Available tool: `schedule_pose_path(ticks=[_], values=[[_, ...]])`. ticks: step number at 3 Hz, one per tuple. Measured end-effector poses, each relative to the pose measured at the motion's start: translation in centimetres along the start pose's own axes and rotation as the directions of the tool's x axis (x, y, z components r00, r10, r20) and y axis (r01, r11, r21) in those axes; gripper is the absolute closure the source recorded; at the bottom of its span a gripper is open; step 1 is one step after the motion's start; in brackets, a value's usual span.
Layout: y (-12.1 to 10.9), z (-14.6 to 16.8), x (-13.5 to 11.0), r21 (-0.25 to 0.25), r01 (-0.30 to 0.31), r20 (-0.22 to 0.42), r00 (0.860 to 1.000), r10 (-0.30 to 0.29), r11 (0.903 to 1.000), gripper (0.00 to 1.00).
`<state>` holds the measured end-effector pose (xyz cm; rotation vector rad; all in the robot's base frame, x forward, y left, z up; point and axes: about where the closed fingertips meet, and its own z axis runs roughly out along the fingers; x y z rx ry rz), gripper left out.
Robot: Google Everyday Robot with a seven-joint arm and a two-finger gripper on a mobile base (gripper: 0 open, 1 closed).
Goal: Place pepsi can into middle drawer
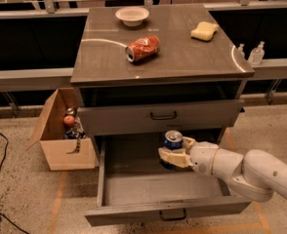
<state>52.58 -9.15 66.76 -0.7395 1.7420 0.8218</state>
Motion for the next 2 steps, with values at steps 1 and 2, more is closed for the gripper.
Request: schedule_pose_path(ticks=[1,2], values=[[-2.3,0.4,2.3,0.056,0.035,-0.006,0.999,-0.035,0.9978,1.00],[-5.3,1.3,4.8,0.088,0.115,-0.023,0.993,-0.113,0.9895,1.00]])
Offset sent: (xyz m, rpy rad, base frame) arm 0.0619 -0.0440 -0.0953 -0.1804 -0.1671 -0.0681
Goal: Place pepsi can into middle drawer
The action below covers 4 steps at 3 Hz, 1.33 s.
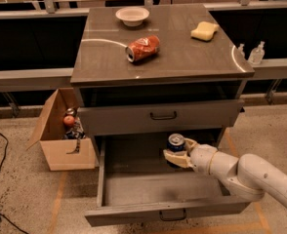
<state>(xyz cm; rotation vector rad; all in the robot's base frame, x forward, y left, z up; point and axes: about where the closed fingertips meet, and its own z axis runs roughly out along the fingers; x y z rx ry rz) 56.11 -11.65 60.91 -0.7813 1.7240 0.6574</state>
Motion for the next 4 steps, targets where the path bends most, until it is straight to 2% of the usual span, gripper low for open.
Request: schedule_pose_path(ticks=[1,2,3,4], values=[[-2.0,1.0,2.1,-0.008,0.070,-0.020,0.997,-0.070,0.9975,1.00],[-3.4,2.2,3.8,-0.069,0.125,-0.029,0.991,-0.127,0.9898,1.00],[-3.9,3.5,5.0,-0.158,0.176,-0.015,0.983,-0.180,0.9717,1.00],[-4.1,5.3,6.6,-0.253,0.214,0.029,0.976,-0.214,0.9434,1.00]])
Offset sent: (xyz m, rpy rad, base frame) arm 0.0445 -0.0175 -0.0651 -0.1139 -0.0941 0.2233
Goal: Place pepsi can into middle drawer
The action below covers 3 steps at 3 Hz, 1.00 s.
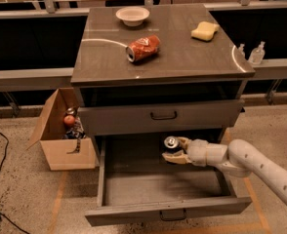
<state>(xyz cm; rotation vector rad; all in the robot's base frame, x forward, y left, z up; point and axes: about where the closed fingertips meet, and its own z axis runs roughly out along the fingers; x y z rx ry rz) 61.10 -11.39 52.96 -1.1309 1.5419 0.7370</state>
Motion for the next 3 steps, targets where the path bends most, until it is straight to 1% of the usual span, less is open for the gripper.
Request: schedule_pose_path(ticks=[1,2,3], values=[[0.3,2.0,1.8,-0.078,0.017,0.042,0.999,-0.014,0.9968,1.00],[0.9,4.3,3.9,-0.109,0.021,0.068,0.998,-0.014,0.9938,1.00],[1.4,6.8,5.9,-0.129,0.014,0.072,0.997,-0.004,0.9915,1.00]])
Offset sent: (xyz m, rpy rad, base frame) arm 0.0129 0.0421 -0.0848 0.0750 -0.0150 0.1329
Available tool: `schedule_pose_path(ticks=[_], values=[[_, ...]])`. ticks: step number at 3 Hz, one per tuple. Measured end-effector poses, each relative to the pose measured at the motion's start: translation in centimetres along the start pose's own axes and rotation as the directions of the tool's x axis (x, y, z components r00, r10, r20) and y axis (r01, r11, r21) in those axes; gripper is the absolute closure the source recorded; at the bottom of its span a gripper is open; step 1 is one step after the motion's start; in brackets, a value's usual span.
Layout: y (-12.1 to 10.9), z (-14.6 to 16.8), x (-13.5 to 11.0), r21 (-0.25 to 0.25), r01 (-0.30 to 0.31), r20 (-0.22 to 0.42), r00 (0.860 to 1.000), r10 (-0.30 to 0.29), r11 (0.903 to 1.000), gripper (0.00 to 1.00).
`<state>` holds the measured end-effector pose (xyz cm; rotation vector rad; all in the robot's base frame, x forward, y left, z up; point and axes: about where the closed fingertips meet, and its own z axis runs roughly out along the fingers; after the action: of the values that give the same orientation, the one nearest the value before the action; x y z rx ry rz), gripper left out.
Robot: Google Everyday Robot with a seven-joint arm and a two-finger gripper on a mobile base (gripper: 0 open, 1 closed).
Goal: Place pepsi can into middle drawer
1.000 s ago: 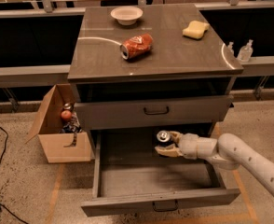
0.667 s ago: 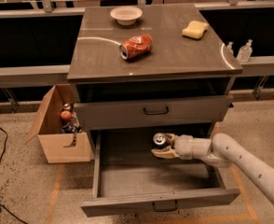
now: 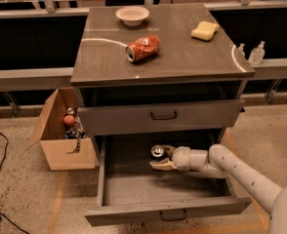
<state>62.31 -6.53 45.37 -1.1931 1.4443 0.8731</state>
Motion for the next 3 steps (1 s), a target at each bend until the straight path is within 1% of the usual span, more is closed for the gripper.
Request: schedule_pose_path(ticks=[1,2,3], values=[[0.1,2.2,1.5,-0.013,-0.001,0.001,1.000,0.001,0.9999,0.99],[0.2,3.2,2.1,-0.018,-0.001,0.005,1.000,0.002,0.9998,0.79],[0.4,3.7,2.4,-0.023,-0.005,0.004,1.000,0.005,0.9997,0.56]])
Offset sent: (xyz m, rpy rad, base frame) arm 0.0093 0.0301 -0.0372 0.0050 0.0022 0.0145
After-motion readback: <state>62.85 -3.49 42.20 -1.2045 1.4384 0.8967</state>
